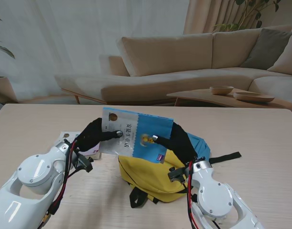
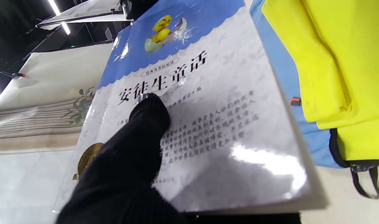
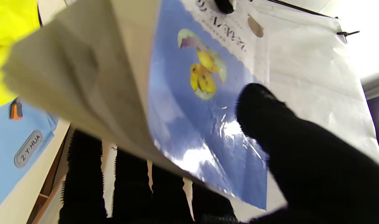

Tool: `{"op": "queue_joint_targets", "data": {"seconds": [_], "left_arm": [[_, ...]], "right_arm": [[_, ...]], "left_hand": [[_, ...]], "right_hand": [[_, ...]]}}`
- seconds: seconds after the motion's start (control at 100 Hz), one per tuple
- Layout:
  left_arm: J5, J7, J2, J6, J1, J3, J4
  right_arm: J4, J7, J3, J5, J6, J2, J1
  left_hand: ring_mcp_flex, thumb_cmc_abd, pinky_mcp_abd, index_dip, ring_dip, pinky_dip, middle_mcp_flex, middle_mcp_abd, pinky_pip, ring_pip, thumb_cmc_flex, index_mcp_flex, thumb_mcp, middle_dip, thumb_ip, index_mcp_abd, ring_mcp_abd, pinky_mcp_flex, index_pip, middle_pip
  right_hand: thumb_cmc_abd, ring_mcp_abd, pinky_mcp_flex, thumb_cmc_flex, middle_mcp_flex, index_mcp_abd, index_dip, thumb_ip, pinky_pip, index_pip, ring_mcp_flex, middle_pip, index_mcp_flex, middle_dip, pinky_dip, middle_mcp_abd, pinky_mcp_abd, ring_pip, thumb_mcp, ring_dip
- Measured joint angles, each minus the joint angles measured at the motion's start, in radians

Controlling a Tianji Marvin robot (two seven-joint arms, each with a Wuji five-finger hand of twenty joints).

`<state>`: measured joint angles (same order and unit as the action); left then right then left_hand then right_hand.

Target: Pack books into the school bag then zip close the school bag

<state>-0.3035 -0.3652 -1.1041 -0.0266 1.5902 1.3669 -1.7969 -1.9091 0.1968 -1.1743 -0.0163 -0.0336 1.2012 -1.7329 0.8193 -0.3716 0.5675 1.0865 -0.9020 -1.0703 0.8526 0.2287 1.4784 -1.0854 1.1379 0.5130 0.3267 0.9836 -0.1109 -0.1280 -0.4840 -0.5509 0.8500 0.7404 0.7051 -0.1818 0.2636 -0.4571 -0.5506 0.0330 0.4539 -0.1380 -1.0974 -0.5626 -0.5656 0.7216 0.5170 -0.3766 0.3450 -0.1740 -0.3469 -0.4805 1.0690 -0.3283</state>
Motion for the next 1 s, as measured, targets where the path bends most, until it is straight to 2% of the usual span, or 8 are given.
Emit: {"op": "queue_joint_targets", "data": {"seconds": [0.22,0.43,0.53,0.66,0.73,0.79,0.91,1.0], "left_arm": [[0.038,0.086,-0.008,0.058,0.056,0.055,-0.034],[0.084,0.141,-0.017,0.089,0.126,0.123,-0.08],[0.109,0.155,-0.017,0.103,0.156,0.145,-0.097],[0.131,0.173,-0.017,0.115,0.187,0.166,-0.114],[0.136,0.18,-0.017,0.118,0.199,0.174,-0.121],[0.137,0.182,-0.017,0.118,0.209,0.181,-0.127],[0.141,0.187,-0.017,0.127,0.224,0.191,-0.136],[0.143,0.19,-0.017,0.131,0.236,0.197,-0.145]], "right_arm": [[0.007,-0.013,-0.034,0.103,-0.008,-0.009,-0.007],[0.021,-0.084,-0.068,0.267,-0.01,-0.036,-0.014],[0.041,-0.112,-0.065,0.4,-0.013,-0.056,-0.009],[0.068,-0.152,-0.043,0.438,-0.009,-0.079,0.004],[0.079,-0.167,-0.02,0.512,-0.003,-0.089,0.013],[0.089,-0.168,0.003,0.569,0.002,-0.097,0.02],[0.106,-0.165,0.057,0.597,0.006,-0.106,0.031],[0.113,-0.164,0.096,0.661,0.017,-0.11,0.037]], "left_hand": [[0.022,0.0,0.002,0.033,-0.019,-0.011,0.0,0.001,0.013,-0.042,-0.008,0.0,-0.008,0.003,0.0,-0.007,0.009,-0.02,-0.001,0.042],[0.031,0.0,0.003,0.048,-0.023,-0.013,0.0,0.001,0.018,-0.048,-0.01,0.0,-0.008,0.003,0.0,-0.008,0.011,-0.025,-0.001,0.055],[0.032,0.0,0.004,0.049,-0.024,-0.017,0.0,0.001,0.023,-0.061,-0.011,0.0,-0.008,0.003,0.0,-0.008,0.011,-0.025,-0.001,0.058],[0.032,0.0,0.004,0.049,-0.024,-0.022,0.0,0.001,0.023,-0.064,-0.011,0.0,-0.008,0.003,0.0,-0.008,0.011,-0.025,-0.001,0.059],[0.032,0.0,0.005,0.05,-0.024,-0.022,0.0,0.001,0.023,-0.064,-0.011,0.0,-0.008,0.003,0.0,-0.008,0.011,-0.025,-0.001,0.06],[0.032,0.0,0.005,0.05,-0.024,-0.022,0.0,0.001,0.023,-0.064,-0.011,0.0,-0.009,0.003,0.0,-0.008,0.011,-0.025,-0.001,0.06],[0.032,0.0,0.005,0.058,-0.025,-0.022,0.0,0.001,0.023,-0.064,-0.012,0.0,-0.009,0.003,0.0,-0.008,0.011,-0.025,-0.001,0.065],[0.032,0.0,0.006,0.065,-0.025,-0.022,0.0,0.002,0.023,-0.064,-0.012,0.0,-0.009,0.003,0.0,-0.008,0.011,-0.026,-0.001,0.066]], "right_hand": [[0.0,0.01,-0.034,0.017,0.026,0.002,-0.013,0.005,0.004,0.0,0.02,-0.01,0.0,0.001,-0.001,0.001,0.012,0.022,-0.002,0.019],[-0.026,0.01,-0.036,0.018,0.026,0.003,-0.023,0.004,0.004,0.0,0.02,-0.01,0.0,0.001,-0.001,0.001,0.02,0.022,-0.004,0.019],[-0.037,0.012,-0.038,0.018,0.026,0.003,-0.023,0.004,0.004,-0.008,0.017,-0.01,0.001,0.001,-0.002,0.001,0.02,0.022,-0.005,0.019],[-0.052,0.02,-0.057,0.018,0.026,0.003,-0.023,0.004,0.015,-0.009,0.049,-0.01,0.001,0.004,-0.003,0.002,0.03,0.013,-0.005,0.012],[-0.062,0.022,-0.059,0.018,0.037,0.002,-0.024,0.004,0.016,-0.009,0.049,-0.014,0.001,0.012,-0.004,0.013,0.036,0.013,-0.006,0.012],[-0.062,0.024,-0.059,0.032,0.037,0.002,-0.024,0.005,0.023,-0.009,0.049,-0.014,0.001,0.012,-0.012,0.016,0.037,0.013,-0.028,0.012],[-0.079,0.025,-0.059,0.033,0.037,0.002,-0.024,0.02,0.023,-0.009,0.049,-0.014,0.001,0.012,-0.012,0.022,0.037,0.013,-0.044,0.012],[-0.088,0.026,-0.058,0.048,0.037,0.002,-0.024,0.024,0.024,-0.009,0.049,-0.012,0.002,0.012,-0.012,0.023,0.039,0.013,-0.061,0.012]]}}
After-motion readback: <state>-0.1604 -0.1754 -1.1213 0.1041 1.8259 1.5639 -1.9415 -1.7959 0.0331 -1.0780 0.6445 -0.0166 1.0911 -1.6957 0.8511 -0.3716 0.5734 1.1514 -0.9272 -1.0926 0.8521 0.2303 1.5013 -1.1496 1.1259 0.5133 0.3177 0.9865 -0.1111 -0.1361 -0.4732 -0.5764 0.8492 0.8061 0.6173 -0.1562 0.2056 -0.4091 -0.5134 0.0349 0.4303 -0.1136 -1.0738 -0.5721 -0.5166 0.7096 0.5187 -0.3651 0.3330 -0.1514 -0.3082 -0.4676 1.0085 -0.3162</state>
